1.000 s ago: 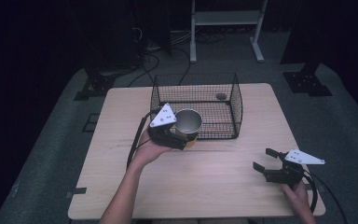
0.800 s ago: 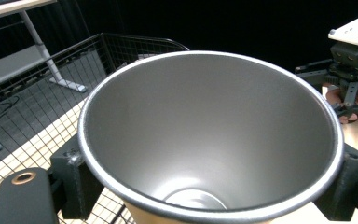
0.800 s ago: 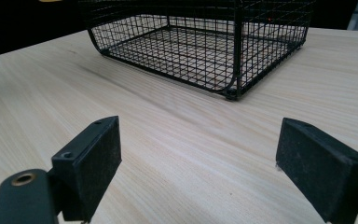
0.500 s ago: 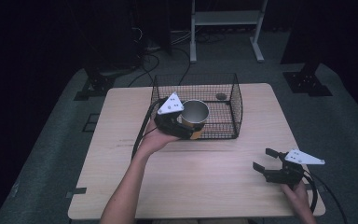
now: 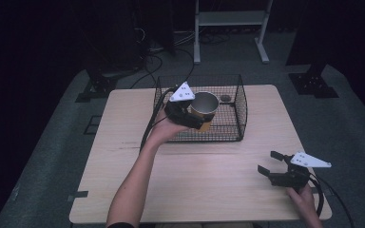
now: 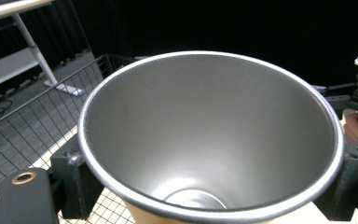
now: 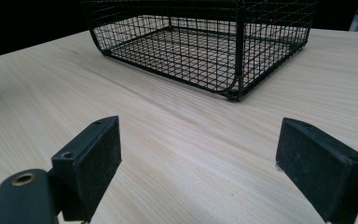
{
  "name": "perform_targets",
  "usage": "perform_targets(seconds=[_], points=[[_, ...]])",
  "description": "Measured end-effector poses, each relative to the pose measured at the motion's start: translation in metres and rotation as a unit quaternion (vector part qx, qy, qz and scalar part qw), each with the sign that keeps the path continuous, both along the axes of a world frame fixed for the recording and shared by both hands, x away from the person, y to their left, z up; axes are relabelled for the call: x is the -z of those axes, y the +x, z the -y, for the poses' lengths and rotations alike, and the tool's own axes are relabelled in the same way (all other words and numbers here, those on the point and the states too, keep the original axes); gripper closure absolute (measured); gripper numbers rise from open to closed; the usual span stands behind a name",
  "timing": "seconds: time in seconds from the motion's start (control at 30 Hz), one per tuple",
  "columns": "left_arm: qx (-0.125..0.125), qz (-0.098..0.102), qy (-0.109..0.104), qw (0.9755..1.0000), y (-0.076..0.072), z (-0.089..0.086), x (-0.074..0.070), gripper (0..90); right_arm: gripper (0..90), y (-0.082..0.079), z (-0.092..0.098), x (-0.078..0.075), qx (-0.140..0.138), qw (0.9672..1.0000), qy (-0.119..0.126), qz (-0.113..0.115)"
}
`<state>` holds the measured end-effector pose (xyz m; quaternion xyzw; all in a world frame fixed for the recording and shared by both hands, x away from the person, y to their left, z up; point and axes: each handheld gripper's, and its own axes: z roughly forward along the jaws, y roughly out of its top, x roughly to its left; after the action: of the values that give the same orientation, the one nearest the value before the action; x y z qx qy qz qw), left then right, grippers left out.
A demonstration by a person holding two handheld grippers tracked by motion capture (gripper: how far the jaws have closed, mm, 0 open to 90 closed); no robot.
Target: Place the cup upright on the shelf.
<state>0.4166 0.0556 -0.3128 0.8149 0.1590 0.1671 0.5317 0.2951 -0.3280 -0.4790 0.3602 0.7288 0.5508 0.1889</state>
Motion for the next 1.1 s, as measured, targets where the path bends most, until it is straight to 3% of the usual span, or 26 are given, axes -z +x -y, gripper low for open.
perform_targets(seconds=[0.33, 0.93, 1.1], points=[[-0.004, -0.015, 0.002, 0.9999, 0.023, 0.007, 0.007, 13.7, 13.0, 0.000, 0.000, 0.000, -0.002, 1.0000, 0.000, 0.001], [-0.010, -0.032, -0.001, 0.9994, 0.060, 0.021, 0.006, 13.7, 13.0, 0.000, 0.001, 0.000, -0.005, 1.0000, 0.004, 0.000], [-0.018, -0.037, 0.006, 0.9991, 0.069, 0.022, 0.008, 13.7, 13.0, 0.000, 0.001, 0.000, -0.005, 1.0000, 0.005, -0.001]])
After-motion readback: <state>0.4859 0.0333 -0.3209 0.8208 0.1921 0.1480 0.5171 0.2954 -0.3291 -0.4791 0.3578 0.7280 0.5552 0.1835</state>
